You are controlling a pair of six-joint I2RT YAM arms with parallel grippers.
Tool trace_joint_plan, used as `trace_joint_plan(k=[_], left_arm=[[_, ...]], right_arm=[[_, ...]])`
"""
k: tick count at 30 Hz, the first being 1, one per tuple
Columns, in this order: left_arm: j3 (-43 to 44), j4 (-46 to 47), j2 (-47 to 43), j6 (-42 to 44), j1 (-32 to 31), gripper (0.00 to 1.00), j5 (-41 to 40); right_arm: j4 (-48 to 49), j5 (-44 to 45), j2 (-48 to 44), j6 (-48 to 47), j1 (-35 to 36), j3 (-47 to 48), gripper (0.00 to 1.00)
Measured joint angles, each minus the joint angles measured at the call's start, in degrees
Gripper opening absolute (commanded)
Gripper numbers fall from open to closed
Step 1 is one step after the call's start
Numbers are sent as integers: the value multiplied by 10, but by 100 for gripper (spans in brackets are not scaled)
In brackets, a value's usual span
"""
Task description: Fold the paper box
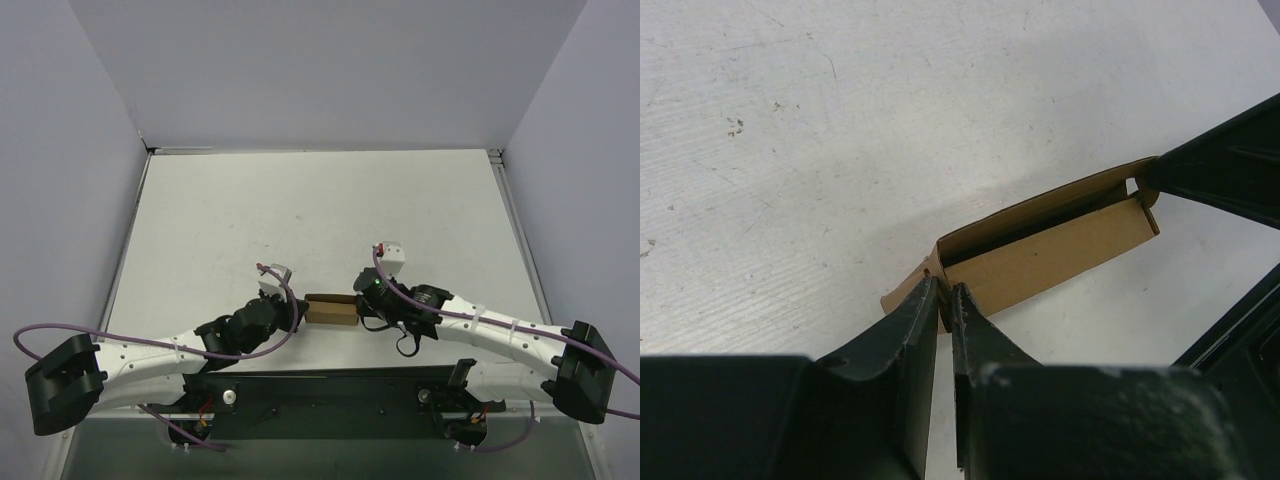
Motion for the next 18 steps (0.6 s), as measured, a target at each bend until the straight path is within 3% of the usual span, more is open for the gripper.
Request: trace_joint_plan(k=[18], left_arm=[[0,1,3,2,-3,19,0]], right_arm=[[8,-20,-7,10,-17,-6,0]])
